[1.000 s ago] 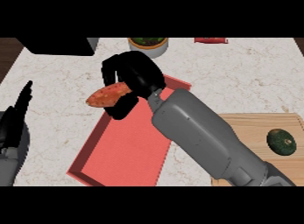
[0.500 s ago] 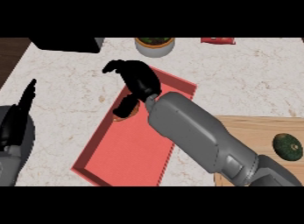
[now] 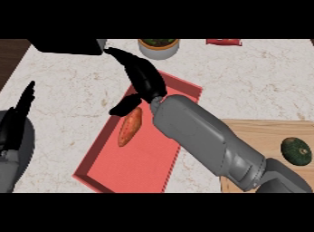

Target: Pick the sweet potato from the cutting board and place it in the cardboard box

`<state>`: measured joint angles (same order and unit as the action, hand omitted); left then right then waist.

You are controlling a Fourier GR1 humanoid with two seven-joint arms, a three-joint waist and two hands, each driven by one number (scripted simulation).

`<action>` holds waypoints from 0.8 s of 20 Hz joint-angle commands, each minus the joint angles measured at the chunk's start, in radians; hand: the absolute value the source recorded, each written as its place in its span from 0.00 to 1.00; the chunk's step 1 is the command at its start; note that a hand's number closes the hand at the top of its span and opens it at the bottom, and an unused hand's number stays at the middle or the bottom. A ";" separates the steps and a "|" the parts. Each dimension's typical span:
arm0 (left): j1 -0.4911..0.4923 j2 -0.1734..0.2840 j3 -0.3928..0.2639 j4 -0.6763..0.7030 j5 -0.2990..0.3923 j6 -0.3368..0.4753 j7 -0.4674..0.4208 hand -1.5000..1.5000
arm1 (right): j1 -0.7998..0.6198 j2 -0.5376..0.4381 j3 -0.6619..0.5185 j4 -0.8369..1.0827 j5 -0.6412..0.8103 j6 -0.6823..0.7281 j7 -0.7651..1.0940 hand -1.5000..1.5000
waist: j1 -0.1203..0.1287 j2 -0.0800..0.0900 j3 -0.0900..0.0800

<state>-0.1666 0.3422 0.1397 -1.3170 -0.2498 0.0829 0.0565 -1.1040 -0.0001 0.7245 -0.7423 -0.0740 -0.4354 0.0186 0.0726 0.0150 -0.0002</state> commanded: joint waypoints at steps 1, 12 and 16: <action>0.013 0.006 0.002 -0.037 0.005 -0.013 0.030 0.50 | -0.011 0.000 -0.088 0.015 -0.097 -0.071 -0.092 0.00 | -0.007 -0.002 0.001; 0.035 0.006 0.034 -0.049 -0.007 0.010 0.050 0.50 | 0.078 -0.135 -0.335 0.028 -0.192 0.155 -0.275 0.00 | -0.067 -0.014 0.001; 0.094 0.004 0.052 -0.045 0.008 0.005 -0.018 0.50 | 0.094 -0.307 -0.396 0.004 -0.216 0.284 -0.256 0.00 | -0.072 -0.016 0.000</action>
<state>-0.1008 0.3487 0.1826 -1.3508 -0.2451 0.0865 0.0562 -1.0334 -0.1849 0.3851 -0.7151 -0.2686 -0.2449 -0.2392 0.0091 0.0019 0.0002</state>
